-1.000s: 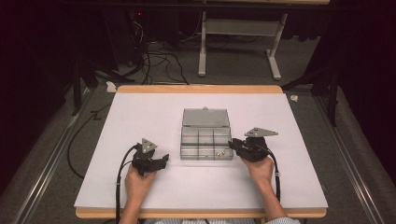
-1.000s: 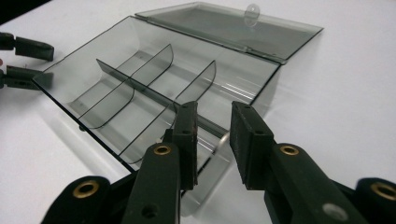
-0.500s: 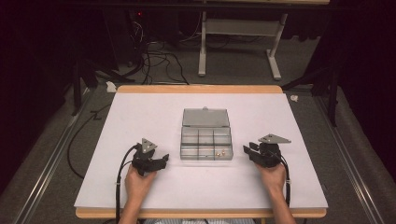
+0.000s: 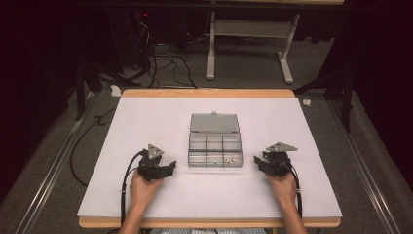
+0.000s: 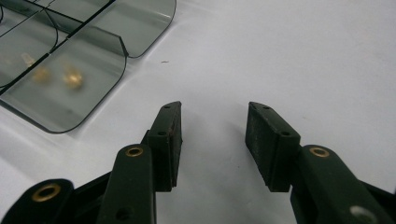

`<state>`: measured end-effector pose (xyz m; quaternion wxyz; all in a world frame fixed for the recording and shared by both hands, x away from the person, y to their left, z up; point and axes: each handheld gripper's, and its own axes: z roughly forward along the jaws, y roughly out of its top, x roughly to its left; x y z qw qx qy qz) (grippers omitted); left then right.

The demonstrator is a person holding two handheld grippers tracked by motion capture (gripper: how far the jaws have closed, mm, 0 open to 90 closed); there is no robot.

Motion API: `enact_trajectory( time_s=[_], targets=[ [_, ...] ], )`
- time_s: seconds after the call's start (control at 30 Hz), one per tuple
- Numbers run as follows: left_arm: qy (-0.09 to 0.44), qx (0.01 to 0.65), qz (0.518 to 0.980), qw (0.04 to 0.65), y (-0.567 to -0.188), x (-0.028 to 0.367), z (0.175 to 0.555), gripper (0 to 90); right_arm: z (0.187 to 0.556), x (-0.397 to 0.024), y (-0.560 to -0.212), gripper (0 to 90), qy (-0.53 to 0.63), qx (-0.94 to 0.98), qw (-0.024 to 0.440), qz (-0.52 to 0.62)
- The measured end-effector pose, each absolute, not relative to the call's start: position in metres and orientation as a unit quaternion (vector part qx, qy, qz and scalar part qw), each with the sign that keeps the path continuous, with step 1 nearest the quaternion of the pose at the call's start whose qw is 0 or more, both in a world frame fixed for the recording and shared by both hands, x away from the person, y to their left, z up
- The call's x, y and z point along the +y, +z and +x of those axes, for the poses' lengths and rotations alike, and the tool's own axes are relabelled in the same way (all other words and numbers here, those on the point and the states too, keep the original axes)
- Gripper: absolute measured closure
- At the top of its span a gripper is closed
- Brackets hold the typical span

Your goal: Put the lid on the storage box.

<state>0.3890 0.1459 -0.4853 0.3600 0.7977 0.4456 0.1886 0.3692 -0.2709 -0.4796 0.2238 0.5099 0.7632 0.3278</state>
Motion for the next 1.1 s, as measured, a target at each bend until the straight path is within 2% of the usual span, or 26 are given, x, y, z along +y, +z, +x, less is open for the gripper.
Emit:
enact_trajectory(
  time_s=[0.2, 0.53, 0.83, 1.1],
  targets=[
    [0.176, 0.441, 0.8, 0.367, -0.481, 0.146, 0.395, 30.1, 0.371, -0.272, -0.479, 47.8, 0.336, 0.769, 0.207, 0.503],
    [0.146, 0.442, 0.788, 0.402, -0.463, 0.146, 0.414, 30.7, 0.381, -0.276, -0.47, 49.3, 0.363, 0.751, 0.201, 0.513],
    [0.113, 0.44, 0.792, 0.408, -0.443, 0.134, 0.444, 31.0, 0.404, -0.272, -0.453, 51.2, 0.411, 0.723, 0.162, 0.532],
    [0.102, 0.439, 0.797, 0.402, -0.434, 0.115, 0.467, 27.5, 0.43, -0.257, -0.44, 47.9, 0.421, 0.734, 0.14, 0.514]
  ],
)
